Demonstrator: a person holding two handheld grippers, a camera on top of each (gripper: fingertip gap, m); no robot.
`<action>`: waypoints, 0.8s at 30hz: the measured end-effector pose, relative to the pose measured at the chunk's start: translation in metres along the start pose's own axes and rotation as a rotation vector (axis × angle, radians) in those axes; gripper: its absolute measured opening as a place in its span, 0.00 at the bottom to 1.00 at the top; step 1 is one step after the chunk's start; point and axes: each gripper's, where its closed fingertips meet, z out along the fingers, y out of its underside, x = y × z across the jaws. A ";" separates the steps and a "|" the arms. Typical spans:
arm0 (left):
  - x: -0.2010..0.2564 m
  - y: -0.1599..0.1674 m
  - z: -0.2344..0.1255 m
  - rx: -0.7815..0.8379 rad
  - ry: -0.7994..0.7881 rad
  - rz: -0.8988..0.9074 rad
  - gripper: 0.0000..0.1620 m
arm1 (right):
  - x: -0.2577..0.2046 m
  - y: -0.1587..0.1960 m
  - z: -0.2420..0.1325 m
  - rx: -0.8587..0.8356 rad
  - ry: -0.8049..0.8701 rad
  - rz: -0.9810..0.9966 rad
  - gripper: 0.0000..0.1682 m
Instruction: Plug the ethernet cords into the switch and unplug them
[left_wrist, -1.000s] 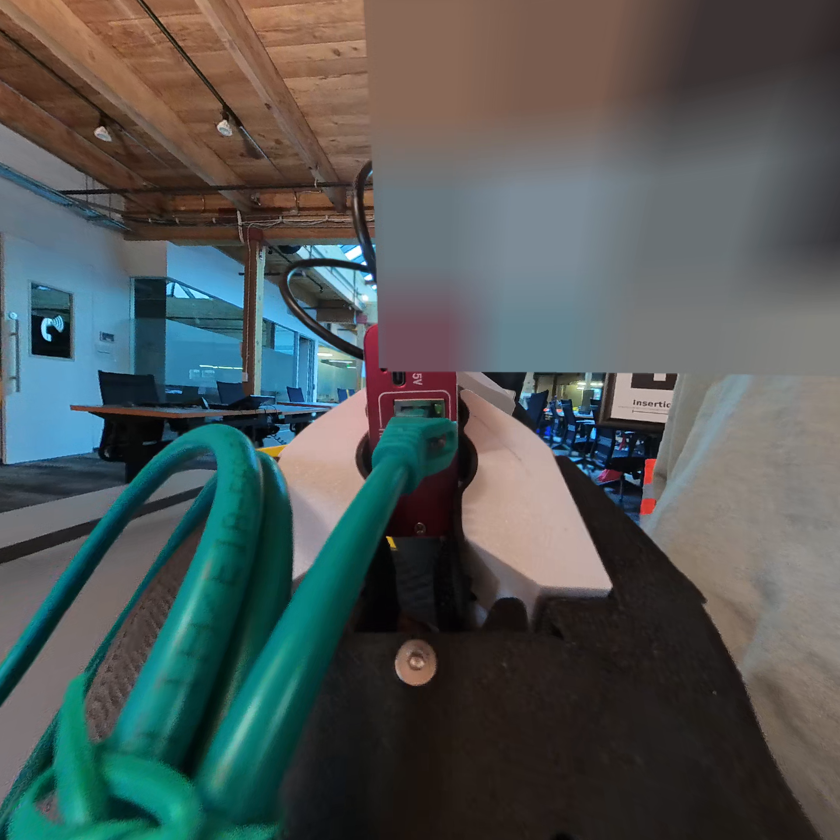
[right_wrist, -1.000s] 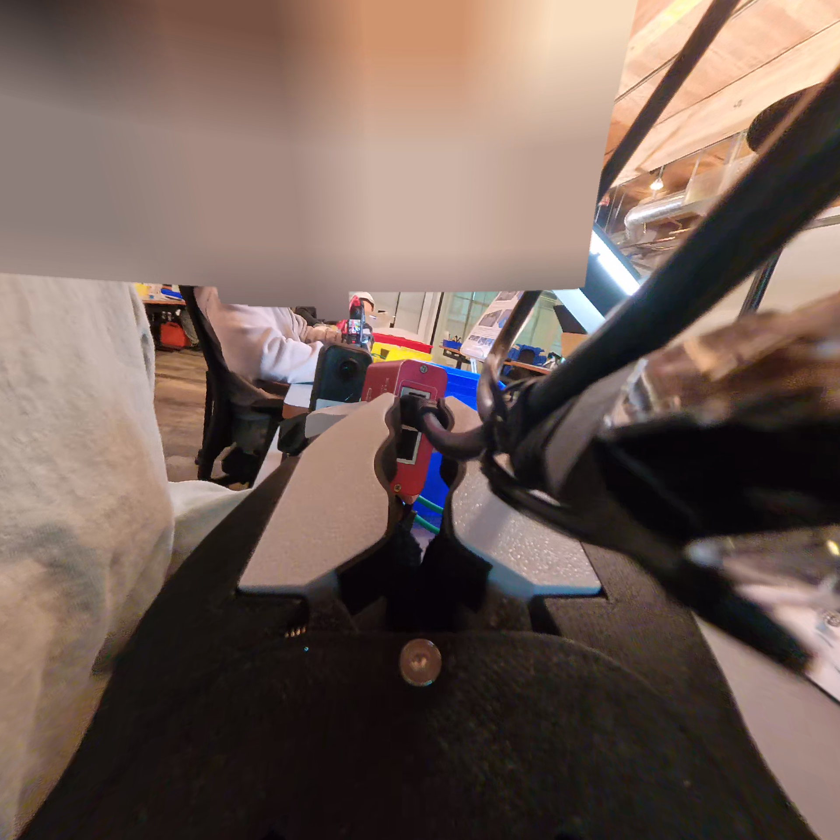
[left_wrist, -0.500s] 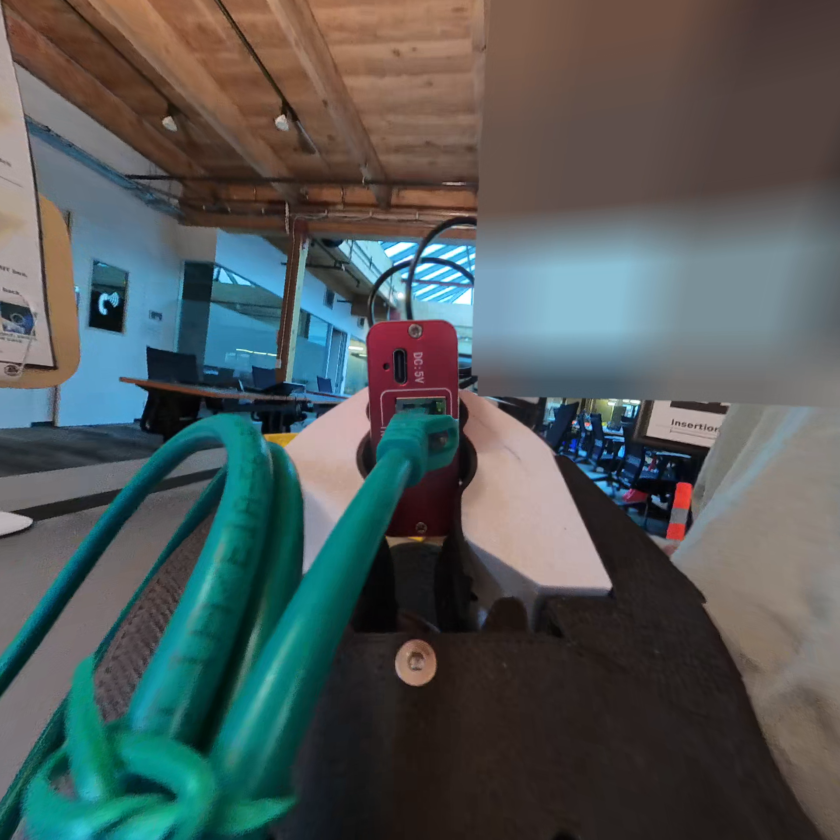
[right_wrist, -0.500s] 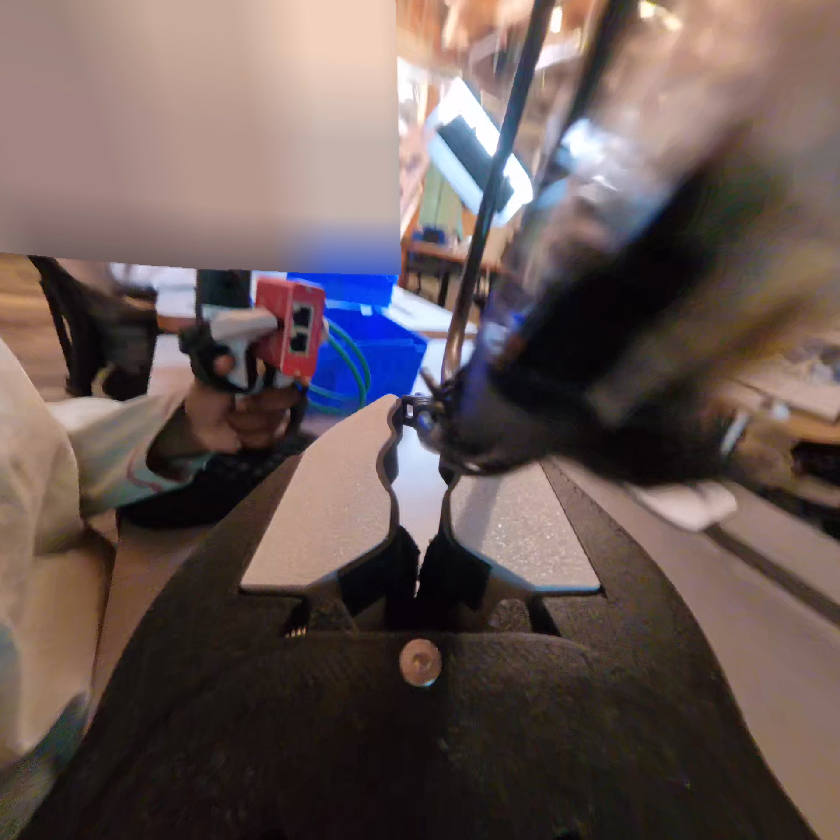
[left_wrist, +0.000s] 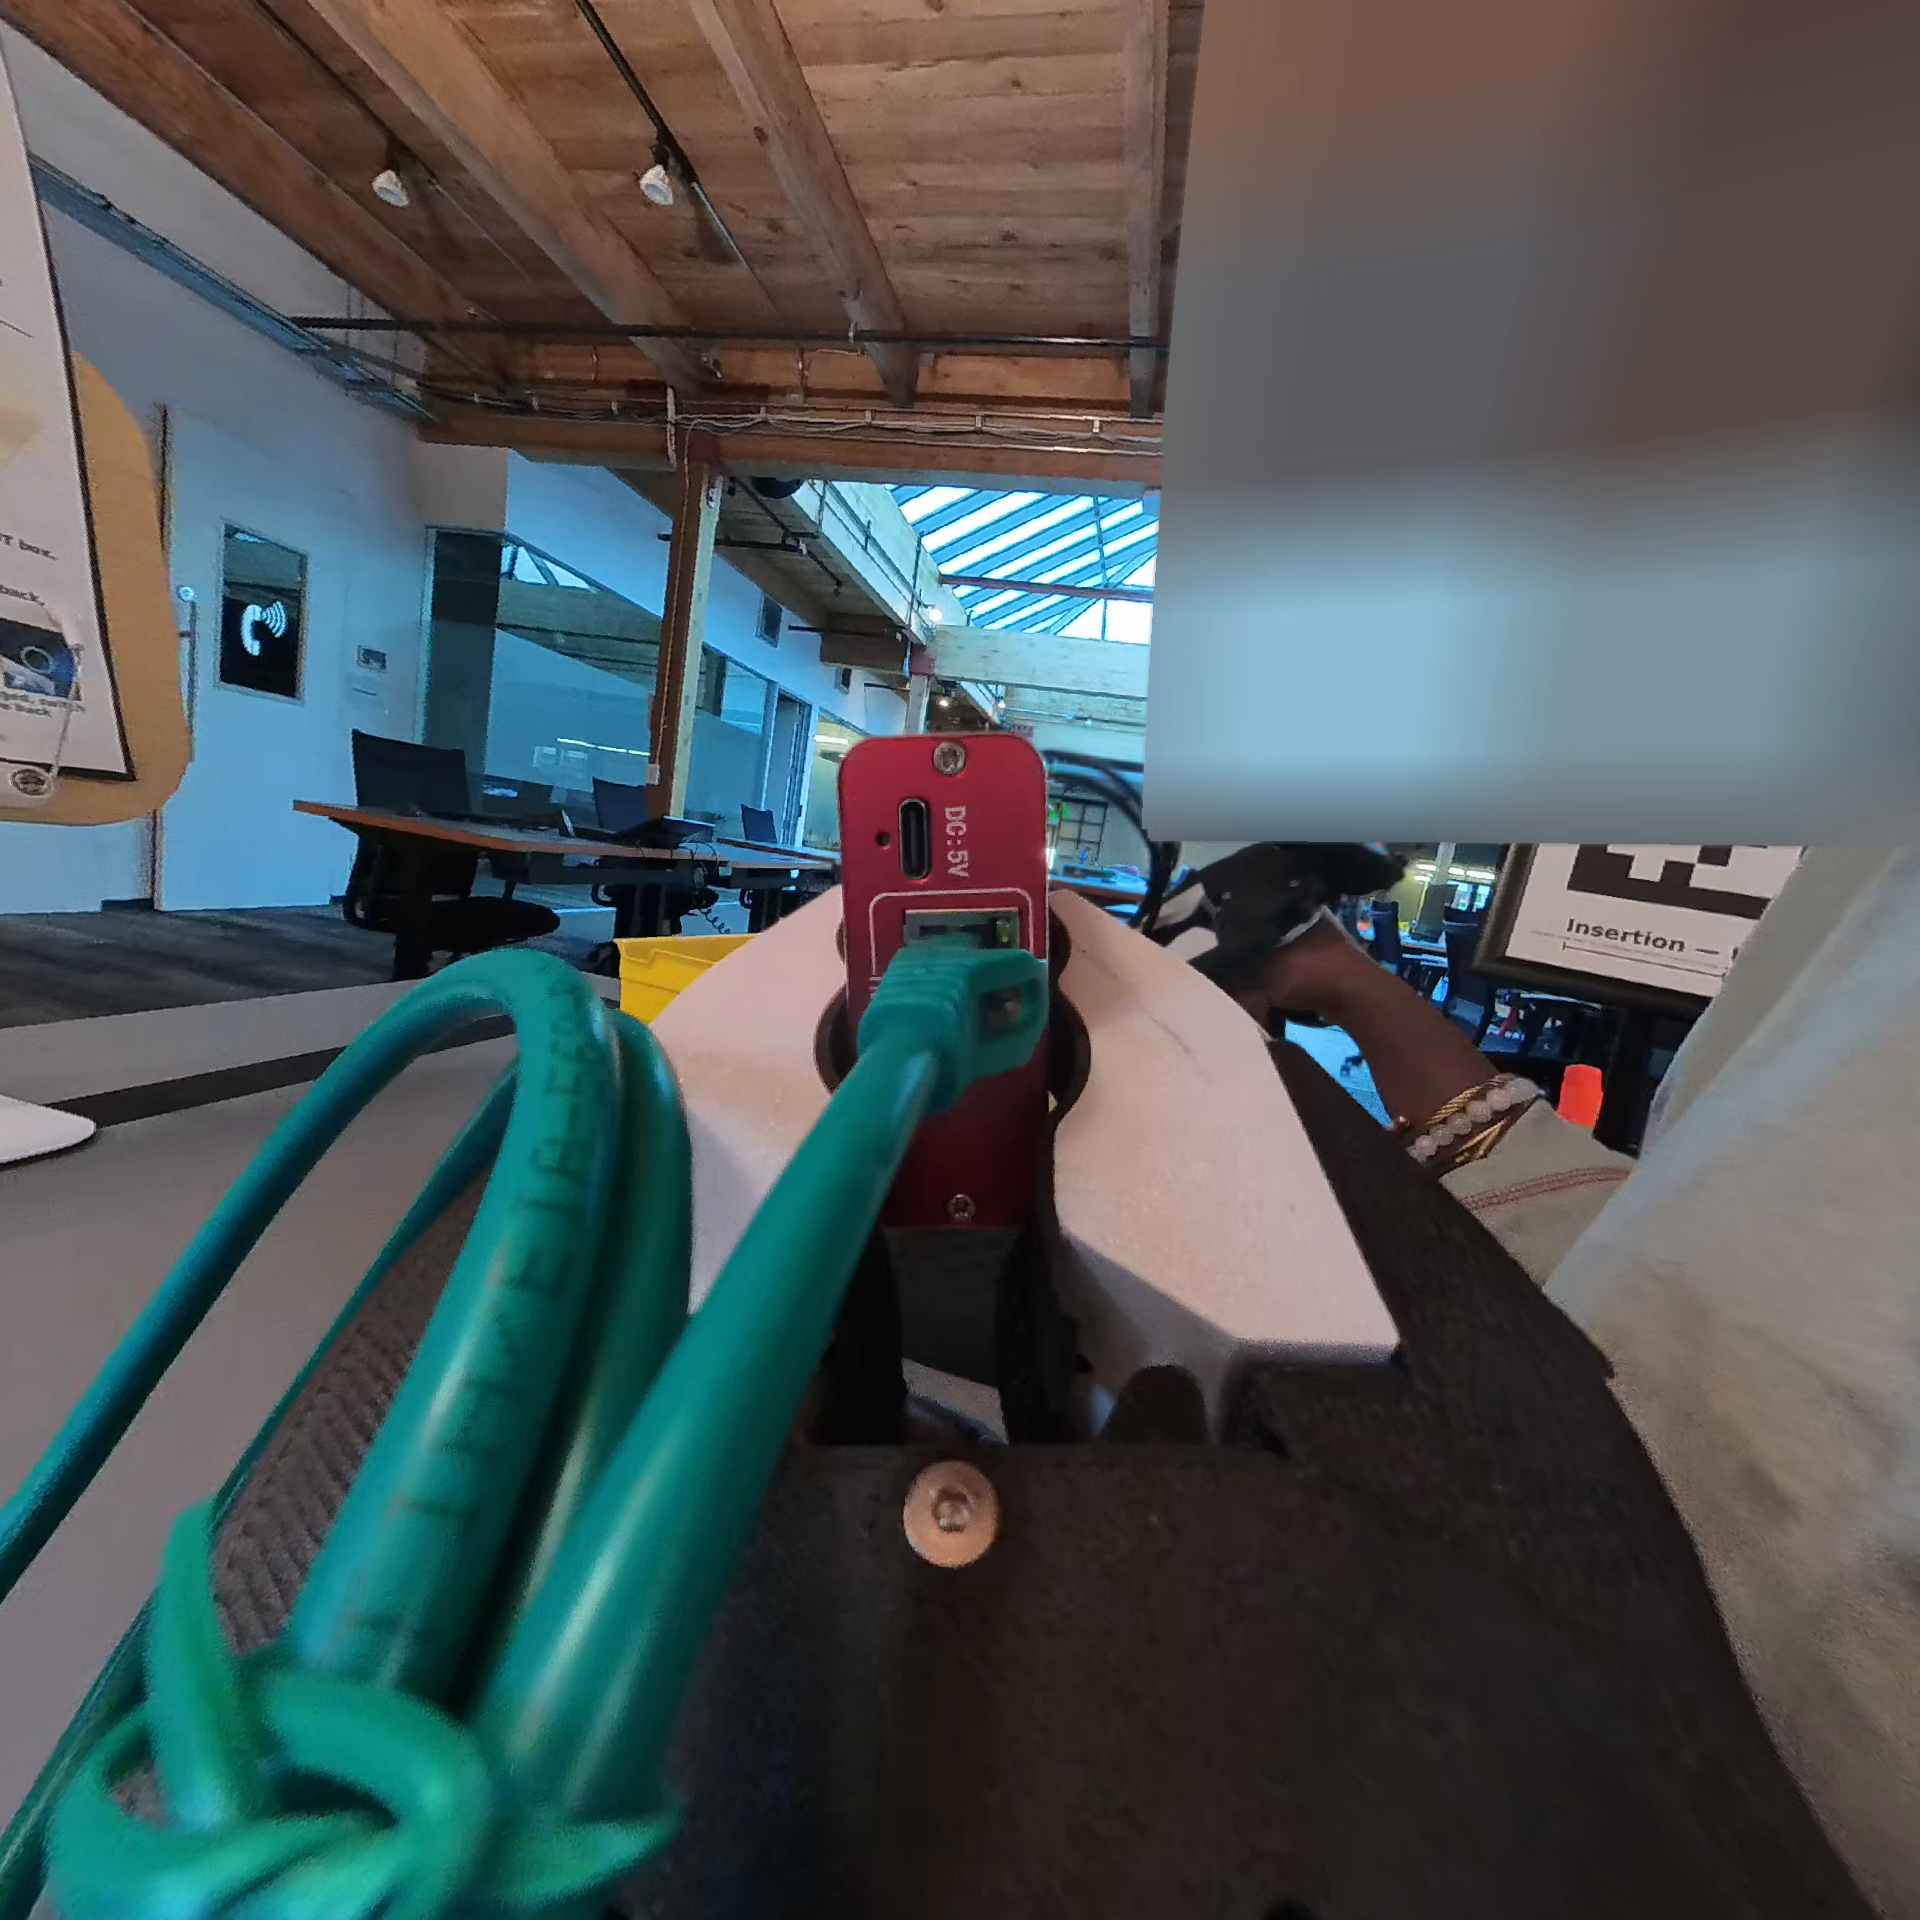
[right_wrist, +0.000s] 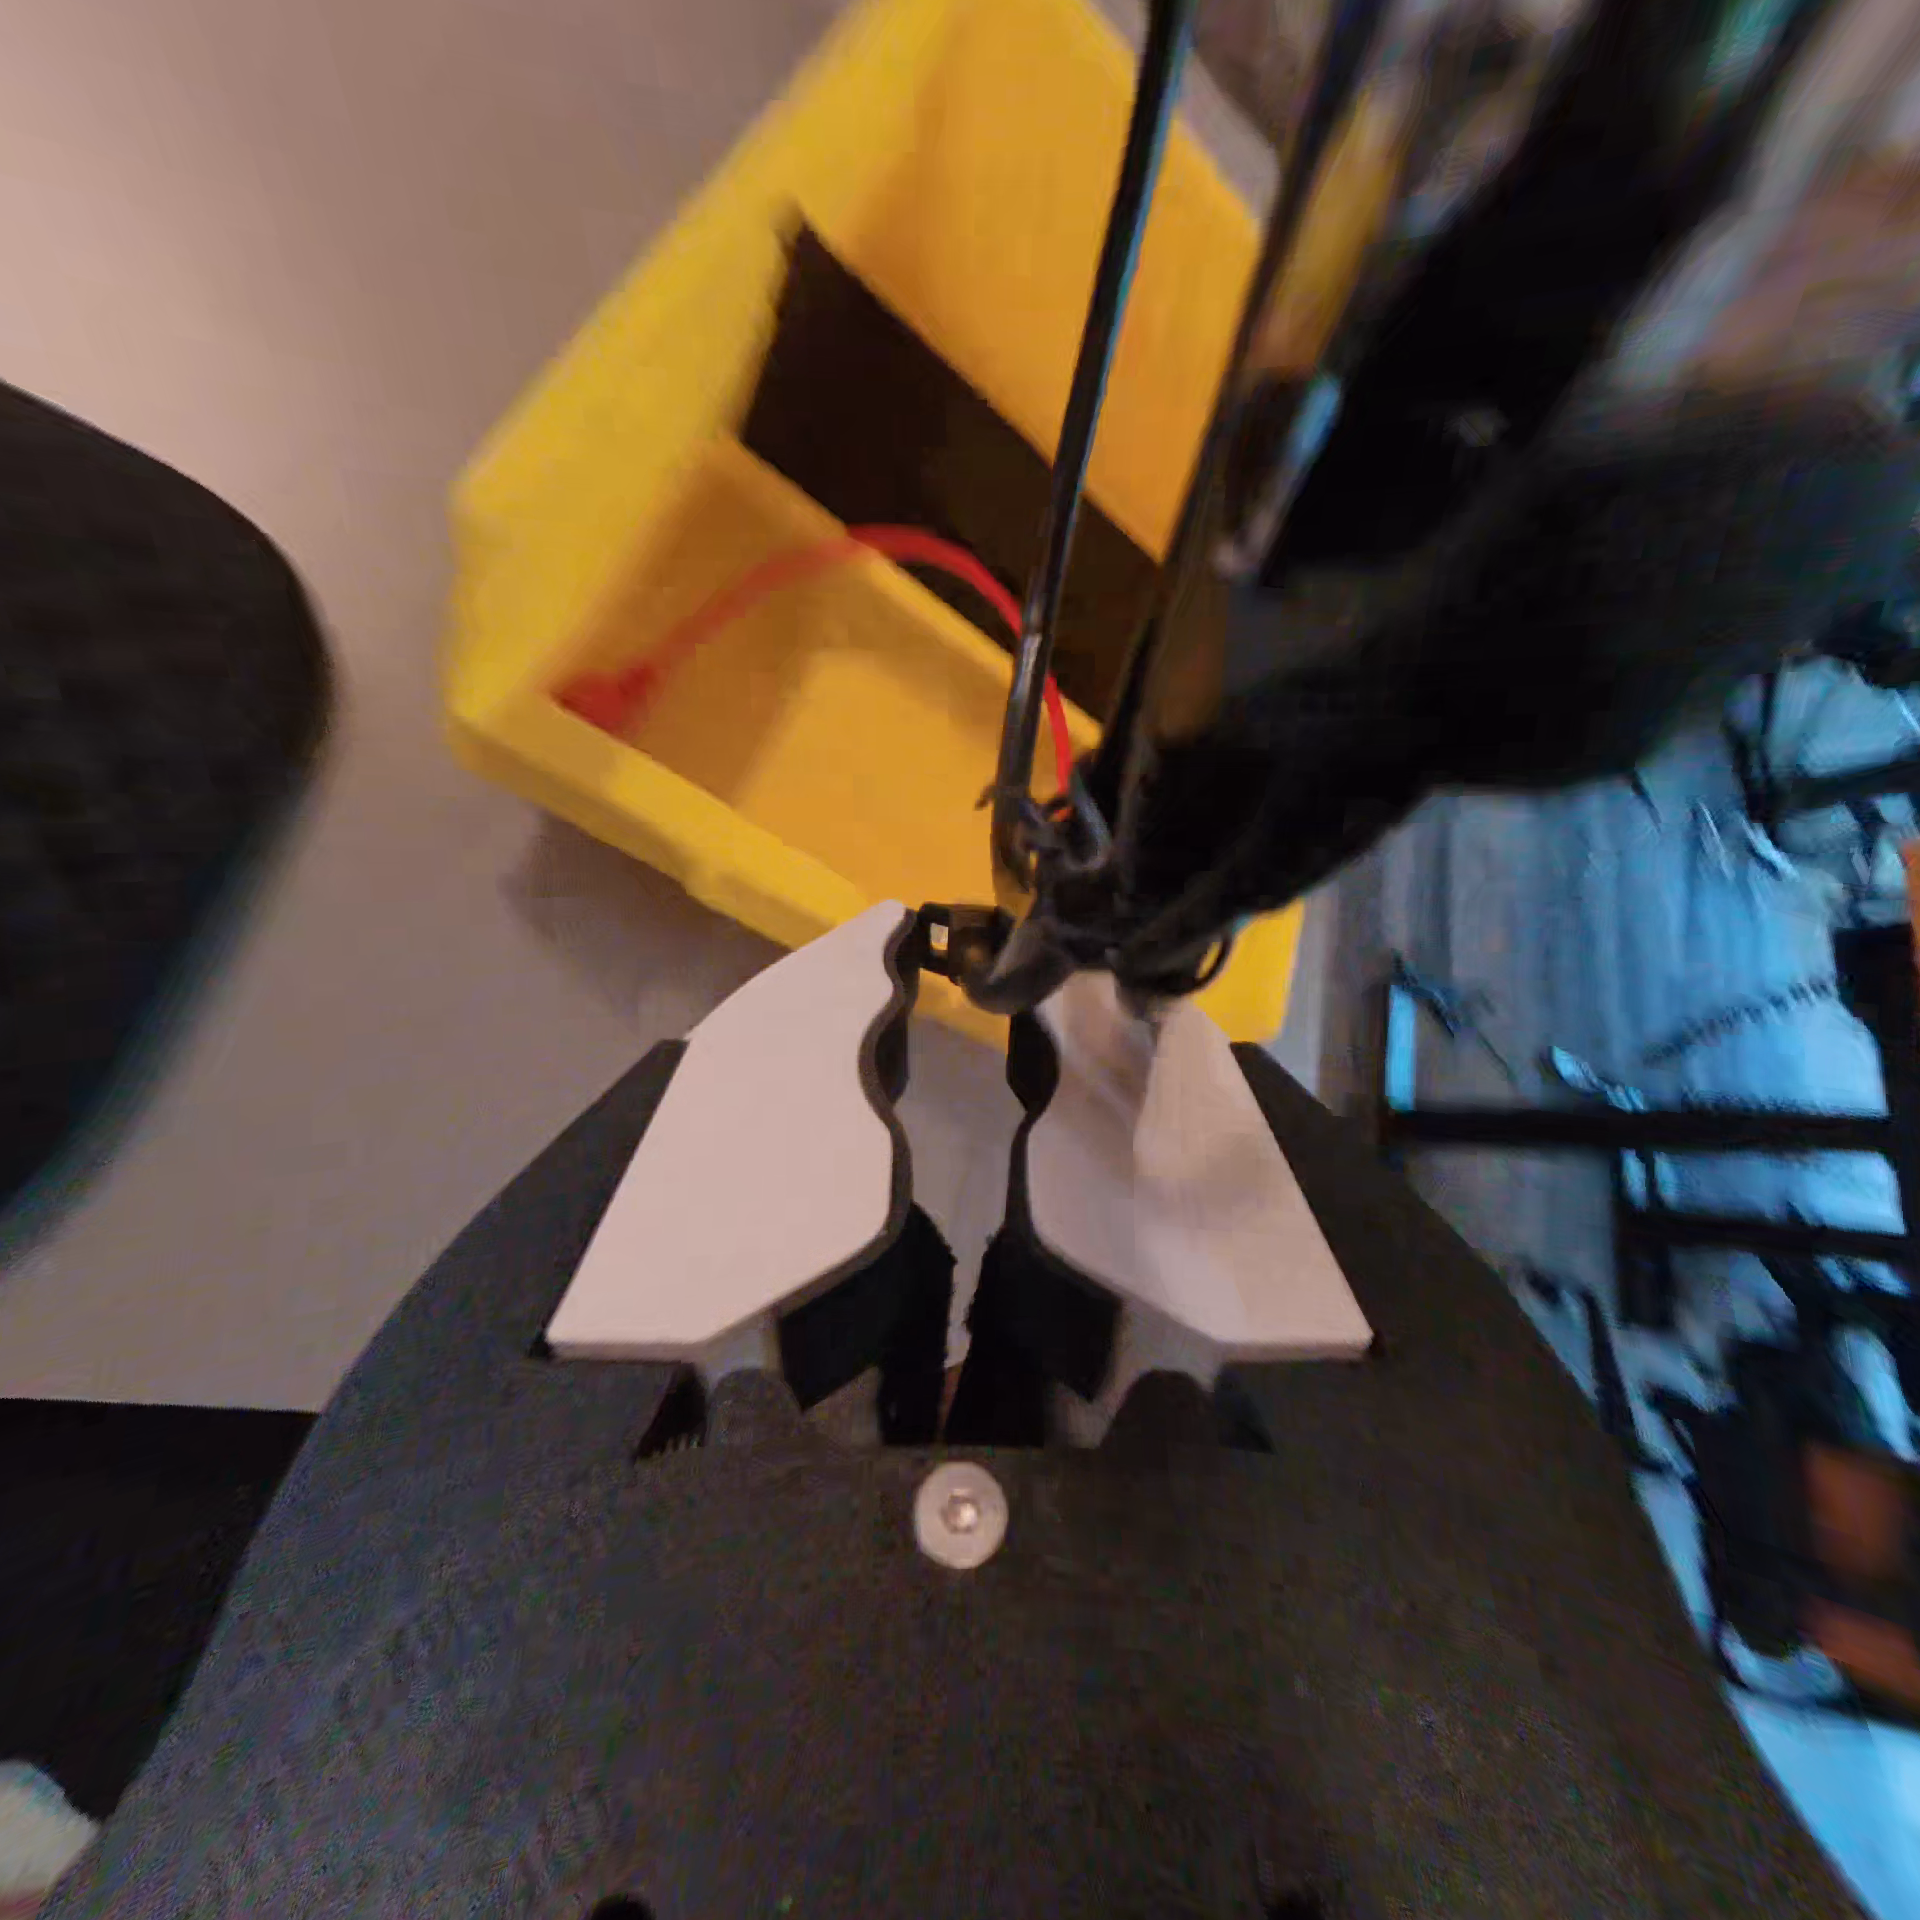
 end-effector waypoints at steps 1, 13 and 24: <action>0.000 0.001 0.000 -0.005 0.001 0.002 0.17 | 0.004 0.012 0.006 -0.072 0.028 -0.007 0.08; -0.003 -0.003 -0.002 0.017 0.000 -0.037 0.17 | 0.048 0.012 0.062 -0.177 0.358 -0.207 0.08; -0.003 -0.002 -0.002 0.011 0.004 -0.050 0.17 | -0.021 -0.009 0.075 0.060 -0.172 -0.022 0.23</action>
